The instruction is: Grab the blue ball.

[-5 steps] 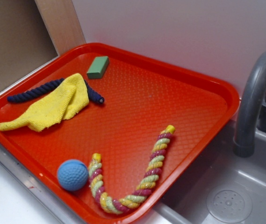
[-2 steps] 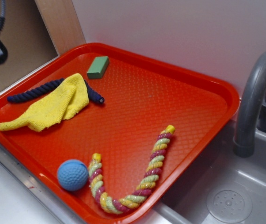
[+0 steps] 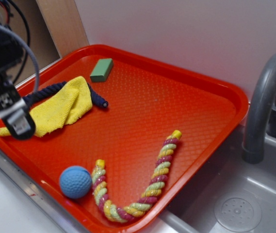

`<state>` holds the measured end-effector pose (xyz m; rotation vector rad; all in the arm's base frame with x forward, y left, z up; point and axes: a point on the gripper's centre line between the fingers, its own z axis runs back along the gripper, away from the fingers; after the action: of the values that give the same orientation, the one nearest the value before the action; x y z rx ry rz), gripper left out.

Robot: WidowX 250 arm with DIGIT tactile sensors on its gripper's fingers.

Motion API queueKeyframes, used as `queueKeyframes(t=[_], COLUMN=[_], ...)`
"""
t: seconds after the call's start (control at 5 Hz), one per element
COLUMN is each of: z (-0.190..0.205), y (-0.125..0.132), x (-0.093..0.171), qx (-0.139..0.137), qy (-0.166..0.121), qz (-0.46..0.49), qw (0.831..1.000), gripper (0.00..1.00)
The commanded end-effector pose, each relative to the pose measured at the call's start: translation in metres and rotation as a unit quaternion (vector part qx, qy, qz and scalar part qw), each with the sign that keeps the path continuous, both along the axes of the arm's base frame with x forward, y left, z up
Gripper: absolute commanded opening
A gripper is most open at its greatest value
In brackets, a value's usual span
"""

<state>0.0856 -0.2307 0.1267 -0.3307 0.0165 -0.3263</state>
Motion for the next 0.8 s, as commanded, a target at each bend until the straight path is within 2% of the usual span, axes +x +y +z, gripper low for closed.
queueKeyframes(t=[0.0,0.2,0.4,0.6], z=[-0.042,-0.051,-0.062,-0.065], y=[-0.033,-0.037,-0.05,-0.058], x=[-0.016,-0.017,-0.016,-0.014], qx=[0.035,0.031,0.044,0.029], qy=[0.027,0.029,0.03,0.024], qz=[-0.031,-0.042,-0.047,-0.051], qw=[0.999,0.998,0.997,0.998], gripper=[1.0,1.0,1.0,1.0])
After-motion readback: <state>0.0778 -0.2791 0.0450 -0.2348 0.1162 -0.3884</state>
